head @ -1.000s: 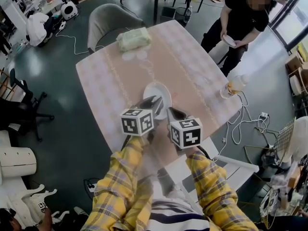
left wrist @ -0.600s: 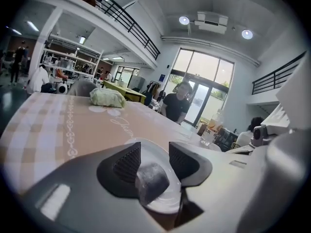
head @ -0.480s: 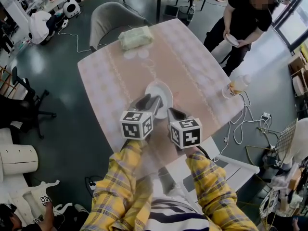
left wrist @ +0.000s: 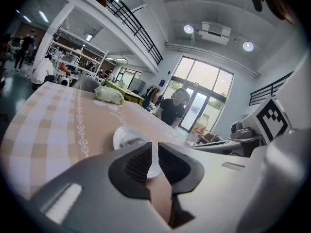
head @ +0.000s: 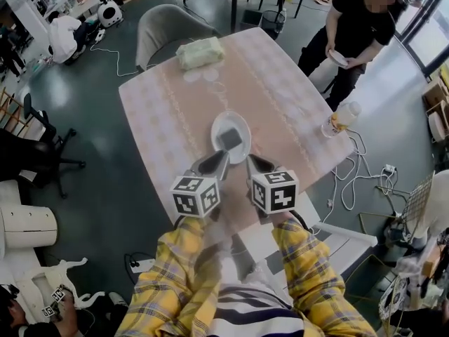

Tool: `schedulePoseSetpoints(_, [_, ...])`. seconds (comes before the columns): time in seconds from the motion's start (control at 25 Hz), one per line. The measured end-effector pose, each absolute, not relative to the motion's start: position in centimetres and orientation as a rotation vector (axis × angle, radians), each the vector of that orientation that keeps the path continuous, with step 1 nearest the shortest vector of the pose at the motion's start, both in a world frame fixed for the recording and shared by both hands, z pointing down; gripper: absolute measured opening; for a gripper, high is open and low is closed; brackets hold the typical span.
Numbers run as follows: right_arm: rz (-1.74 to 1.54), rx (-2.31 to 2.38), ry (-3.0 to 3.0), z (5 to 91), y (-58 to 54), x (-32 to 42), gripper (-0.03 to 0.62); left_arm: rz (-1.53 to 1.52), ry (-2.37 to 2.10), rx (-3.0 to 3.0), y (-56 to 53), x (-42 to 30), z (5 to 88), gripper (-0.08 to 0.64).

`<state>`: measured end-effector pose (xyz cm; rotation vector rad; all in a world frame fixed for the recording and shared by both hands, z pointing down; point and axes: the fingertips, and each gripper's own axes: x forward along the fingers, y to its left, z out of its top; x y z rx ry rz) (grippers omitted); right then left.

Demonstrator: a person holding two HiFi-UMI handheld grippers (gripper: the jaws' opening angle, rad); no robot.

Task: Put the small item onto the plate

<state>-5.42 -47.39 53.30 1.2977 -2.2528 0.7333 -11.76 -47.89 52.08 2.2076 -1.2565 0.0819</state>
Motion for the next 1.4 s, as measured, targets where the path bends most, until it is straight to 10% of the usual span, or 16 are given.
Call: schedulePoseSetpoints(1.4, [0.691,1.193,-2.473,45.3,-27.8,0.7,-0.003,0.0,-1.365,2.262,-25.8,-4.1,43.6,-0.002])
